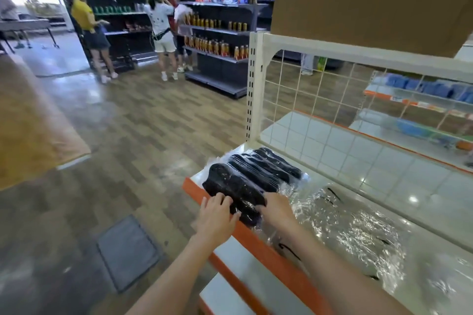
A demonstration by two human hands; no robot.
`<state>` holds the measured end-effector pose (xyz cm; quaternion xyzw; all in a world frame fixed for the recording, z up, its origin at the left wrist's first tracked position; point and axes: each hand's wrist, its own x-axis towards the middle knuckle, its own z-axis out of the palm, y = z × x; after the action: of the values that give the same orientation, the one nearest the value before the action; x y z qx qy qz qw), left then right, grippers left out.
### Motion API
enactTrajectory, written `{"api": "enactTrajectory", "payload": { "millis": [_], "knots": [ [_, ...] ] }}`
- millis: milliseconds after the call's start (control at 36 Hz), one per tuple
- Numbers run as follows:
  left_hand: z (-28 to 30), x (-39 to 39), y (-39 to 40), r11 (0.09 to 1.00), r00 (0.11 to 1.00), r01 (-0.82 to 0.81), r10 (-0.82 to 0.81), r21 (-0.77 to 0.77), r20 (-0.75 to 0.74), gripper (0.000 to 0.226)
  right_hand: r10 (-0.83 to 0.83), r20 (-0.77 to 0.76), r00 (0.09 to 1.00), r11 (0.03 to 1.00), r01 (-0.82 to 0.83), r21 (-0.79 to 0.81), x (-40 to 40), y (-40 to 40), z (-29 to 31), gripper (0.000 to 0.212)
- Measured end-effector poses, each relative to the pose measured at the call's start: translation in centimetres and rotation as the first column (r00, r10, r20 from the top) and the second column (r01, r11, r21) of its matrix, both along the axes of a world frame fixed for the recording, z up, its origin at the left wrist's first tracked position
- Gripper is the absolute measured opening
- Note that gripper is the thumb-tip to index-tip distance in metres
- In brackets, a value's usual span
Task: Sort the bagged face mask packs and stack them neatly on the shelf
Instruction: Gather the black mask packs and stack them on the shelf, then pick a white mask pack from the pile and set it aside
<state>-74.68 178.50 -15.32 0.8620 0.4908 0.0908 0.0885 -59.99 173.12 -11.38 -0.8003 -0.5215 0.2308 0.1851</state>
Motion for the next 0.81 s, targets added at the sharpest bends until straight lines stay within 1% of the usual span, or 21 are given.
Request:
{"api": "enactTrajectory", "payload": {
  "millis": [56, 111, 194, 278, 361, 417, 472, 528, 583, 667, 750, 806],
  "knots": [
    [0.1, 0.2, 0.2, 0.998, 0.995, 0.055, -0.056, -0.011, -0.079, 0.051, -0.006, 0.024, 1.0, 1.0, 0.006, 0.014, 0.4, -0.2, 0.5, 0.008],
    [0.3, 0.5, 0.5, 0.996, 0.987, 0.075, -0.079, -0.04, -0.138, 0.053, -0.032, 0.023, 0.999, 0.998, 0.031, 0.054, 0.8, -1.0, 1.1, 0.014],
    [1.7, 1.3, 0.2, 0.998, 0.978, 0.059, -0.064, -0.029, -0.198, 0.043, -0.062, 0.015, 0.998, 0.992, 0.06, 0.112, 1.8, -2.7, 2.1, 0.014],
    [3.5, 3.0, -1.2, 0.997, 0.976, 0.064, -0.052, 0.048, -0.213, 0.028, -0.034, 0.042, 0.999, 0.99, 0.028, 0.136, 3.4, -5.7, 3.8, 0.015],
    [4.7, 5.9, -3.6, 0.991, 0.98, 0.118, -0.107, 0.059, -0.167, 0.022, 0.008, 0.04, 0.999, 0.993, -0.013, 0.121, 5.5, -9.9, 5.4, 0.018],
    [5.5, 8.4, -6.1, 0.982, 0.974, 0.183, -0.173, 0.055, -0.144, 0.018, 0.02, 0.093, 0.995, 0.996, -0.028, 0.081, 7.2, -12.9, 6.0, 0.02],
    [6.1, 11.0, -9.0, 0.968, 0.964, 0.238, -0.225, 0.08, -0.141, 0.015, -0.001, 0.146, 0.989, 0.999, -0.005, 0.04, 9.2, -16.2, 6.1, 0.023],
    [6.3, 13.6, -12.2, 0.952, 0.956, 0.285, -0.274, 0.111, -0.103, 0.021, -0.045, 0.191, 0.981, 0.999, 0.044, 0.009, 11.1, -20.0, 6.0, 0.028],
    [6.4, 16.4, -15.8, 0.927, 0.935, 0.354, -0.347, 0.126, -0.073, 0.029, -0.073, 0.292, 0.954, 0.997, 0.079, -0.008, 13.1, -24.2, 5.6, 0.032],
    [6.4, 21.1, -22.0, 0.867, 0.876, 0.482, -0.47, 0.127, -0.113, 0.027, -0.098, 0.446, 0.89, 0.99, 0.132, -0.047, 16.2, -31.4, 4.6, 0.036],
    [6.5, 25.8, -28.5, 0.789, 0.803, 0.594, -0.57, 0.157, -0.176, 0.028, -0.173, 0.498, 0.85, 0.97, 0.234, -0.061, 18.9, -39.0, 4.0, 0.036],
    [6.5, 28.4, -32.9, 0.735, 0.749, 0.662, -0.637, 0.151, -0.181, 0.029, -0.248, 0.507, 0.826, 0.944, 0.324, -0.066, 20.3, -44.0, 3.7, 0.036]
  ]
}}
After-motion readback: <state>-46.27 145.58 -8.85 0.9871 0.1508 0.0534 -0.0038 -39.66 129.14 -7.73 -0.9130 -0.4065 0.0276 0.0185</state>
